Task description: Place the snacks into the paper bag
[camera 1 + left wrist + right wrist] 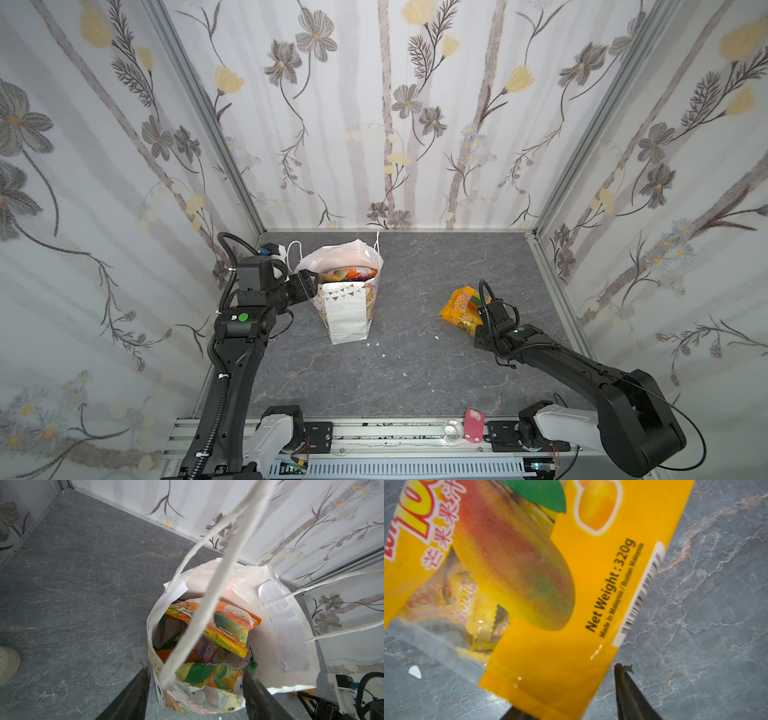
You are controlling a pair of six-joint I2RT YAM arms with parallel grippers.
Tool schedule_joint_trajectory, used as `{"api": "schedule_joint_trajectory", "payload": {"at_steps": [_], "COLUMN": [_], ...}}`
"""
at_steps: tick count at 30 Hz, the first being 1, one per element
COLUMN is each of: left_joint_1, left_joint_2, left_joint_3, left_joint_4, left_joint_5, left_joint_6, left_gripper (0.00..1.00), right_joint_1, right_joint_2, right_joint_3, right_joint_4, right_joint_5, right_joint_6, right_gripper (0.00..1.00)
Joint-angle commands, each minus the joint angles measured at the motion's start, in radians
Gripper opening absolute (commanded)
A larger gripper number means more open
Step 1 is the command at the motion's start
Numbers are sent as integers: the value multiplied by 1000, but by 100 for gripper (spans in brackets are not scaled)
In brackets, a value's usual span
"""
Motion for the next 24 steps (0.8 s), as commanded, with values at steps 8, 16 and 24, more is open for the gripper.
{"api": "schedule_joint_trajectory", "payload": {"at_steps": [8,16,24], "left_joint_1": [1,1,1], "left_joint_2": [-9,-12,-13], "left_joint_3": [9,7,4], "left_joint_4": [-2,-1,2], "left_joint_5": [-2,-3,-1], "left_joint_6": [4,4,7], "left_gripper": [70,70,70], "right_joint_1": [-1,-1,-1], "right_joint_2": [40,-24,-141], "right_joint_3": [3,23,71], "right_joint_4": [67,57,66], "right_joint_5": [-15,-79,-270], "right_joint_6": [-41,-49,-73], "right_gripper": [18,0,0]}}
